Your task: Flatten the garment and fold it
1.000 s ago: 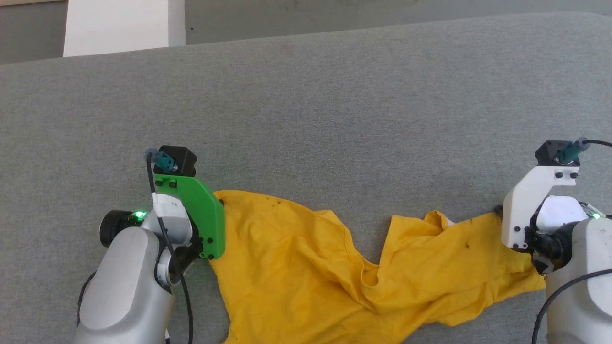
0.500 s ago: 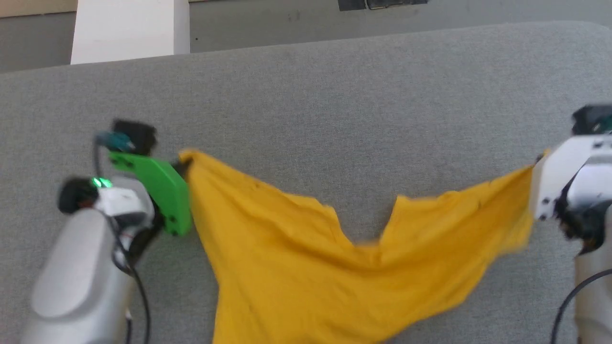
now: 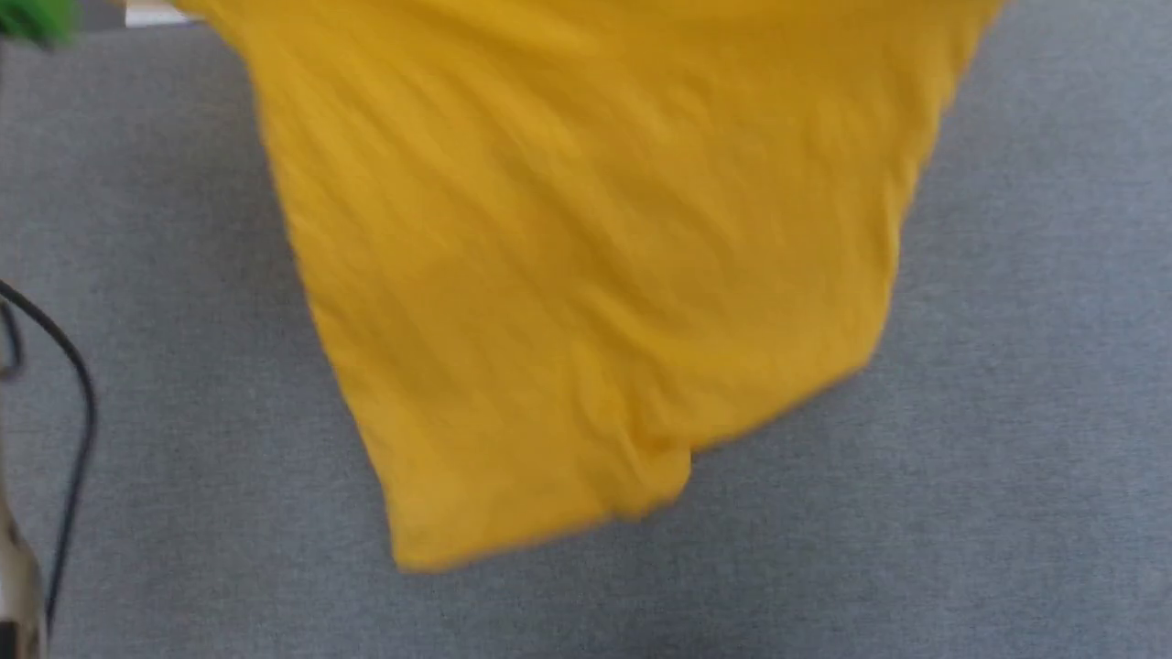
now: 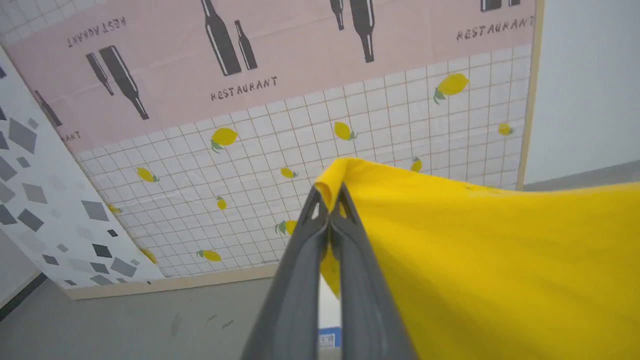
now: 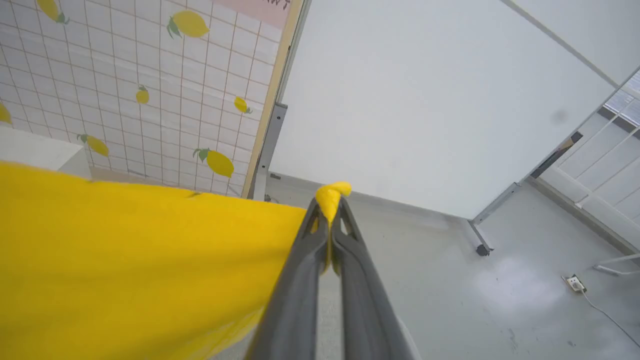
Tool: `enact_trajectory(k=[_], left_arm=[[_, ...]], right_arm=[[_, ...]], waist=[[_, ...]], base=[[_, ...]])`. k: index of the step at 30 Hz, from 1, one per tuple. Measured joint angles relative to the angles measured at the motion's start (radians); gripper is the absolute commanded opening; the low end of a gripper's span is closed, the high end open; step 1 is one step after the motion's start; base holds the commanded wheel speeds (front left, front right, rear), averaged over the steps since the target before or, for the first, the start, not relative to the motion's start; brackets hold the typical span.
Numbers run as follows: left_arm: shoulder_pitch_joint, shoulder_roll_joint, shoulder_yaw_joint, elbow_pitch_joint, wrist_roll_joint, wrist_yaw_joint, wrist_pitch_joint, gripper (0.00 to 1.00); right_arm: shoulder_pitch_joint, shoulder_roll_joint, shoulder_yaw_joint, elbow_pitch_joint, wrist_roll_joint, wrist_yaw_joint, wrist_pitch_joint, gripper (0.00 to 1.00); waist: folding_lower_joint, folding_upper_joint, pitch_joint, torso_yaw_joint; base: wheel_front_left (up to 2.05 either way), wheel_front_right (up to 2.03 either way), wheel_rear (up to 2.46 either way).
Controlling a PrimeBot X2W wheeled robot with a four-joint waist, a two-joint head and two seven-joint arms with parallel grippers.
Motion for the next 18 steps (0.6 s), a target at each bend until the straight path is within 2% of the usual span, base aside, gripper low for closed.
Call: enact_trajectory(k=[2, 10, 14, 18], left_arm=[[-0.083, 0.003, 0.037, 0.026, 0.011, 0.04, -0.06, 0.0], [-0.322, 0.001, 0.109, 0.078, 0.025, 0.126, -0.272, 0.0], [-0.376, -0.016, 0.119, 0.092, 0.007, 0.124, -0.356, 0.0], [-0.36, -0.024, 0.108, 0.138, -0.02, 0.086, -0.378, 0.0]], right_arm=[[-0.099, 0.003, 0.01, 0.022, -0.023, 0.0, -0.058, 0.0], [-0.403, 0.045, -0.014, 0.101, -0.125, 0.0, -0.289, 0.0], [-0.485, 0.051, -0.026, 0.135, -0.143, 0.0, -0.383, 0.0], [-0.491, 0.05, -0.029, 0.194, -0.144, 0.0, -0.424, 0.0]], waist=[[0.0, 0.0, 0.031, 0.002], [0.0002, 0.0, 0.131, 0.01], [0.0002, 0.0, 0.154, 0.028], [0.0001, 0.0, 0.152, 0.052]], base=[[0.0, 0.0, 0.0], [0.0, 0.0, 0.0], [0.0, 0.0, 0.0], [0.0, 0.0, 0.0]])
